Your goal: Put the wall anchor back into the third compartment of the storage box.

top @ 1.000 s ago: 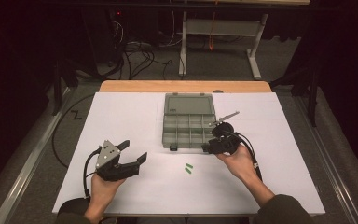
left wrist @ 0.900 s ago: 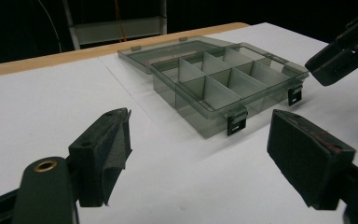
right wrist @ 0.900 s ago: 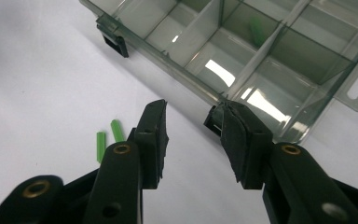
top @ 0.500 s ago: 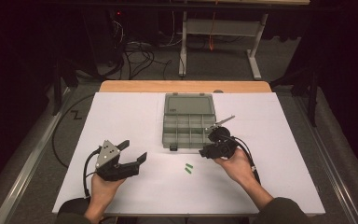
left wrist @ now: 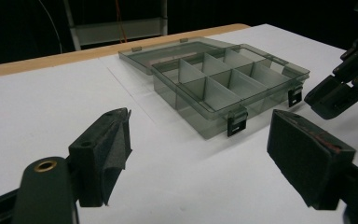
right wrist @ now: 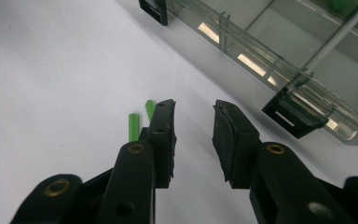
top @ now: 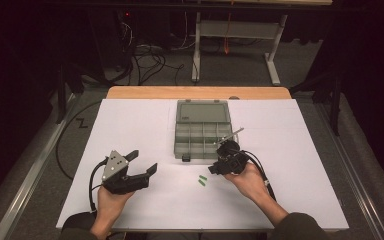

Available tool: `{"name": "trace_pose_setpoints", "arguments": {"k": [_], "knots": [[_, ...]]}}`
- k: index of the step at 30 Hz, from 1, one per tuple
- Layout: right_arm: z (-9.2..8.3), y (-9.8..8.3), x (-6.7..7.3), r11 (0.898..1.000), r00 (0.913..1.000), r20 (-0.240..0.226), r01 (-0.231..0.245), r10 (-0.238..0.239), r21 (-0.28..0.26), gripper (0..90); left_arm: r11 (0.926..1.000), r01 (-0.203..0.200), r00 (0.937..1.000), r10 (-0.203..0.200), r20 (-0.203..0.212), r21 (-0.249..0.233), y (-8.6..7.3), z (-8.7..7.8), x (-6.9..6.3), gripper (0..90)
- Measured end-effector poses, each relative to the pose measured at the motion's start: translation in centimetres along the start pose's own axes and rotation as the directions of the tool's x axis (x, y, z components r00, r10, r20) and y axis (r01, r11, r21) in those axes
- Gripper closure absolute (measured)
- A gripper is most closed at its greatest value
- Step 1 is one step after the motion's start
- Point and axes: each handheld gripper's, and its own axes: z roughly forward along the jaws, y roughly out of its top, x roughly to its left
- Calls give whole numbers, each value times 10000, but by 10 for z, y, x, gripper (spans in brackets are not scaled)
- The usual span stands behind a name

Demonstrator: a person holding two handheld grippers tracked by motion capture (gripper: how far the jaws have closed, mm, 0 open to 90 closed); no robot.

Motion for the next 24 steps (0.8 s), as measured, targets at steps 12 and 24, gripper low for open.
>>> {"name": "trace_pose_setpoints", "arguments": {"k": [12,24], "knots": [[1,2,6,9997,9997,-106,240,-239,89,711,10000,-14,10000,14,7,29,0,1,0,218],[5,9,15,9982,9986,-173,503,-498,324,734,10000,-4,10000,4,16,2,0,0,0,218]]}}
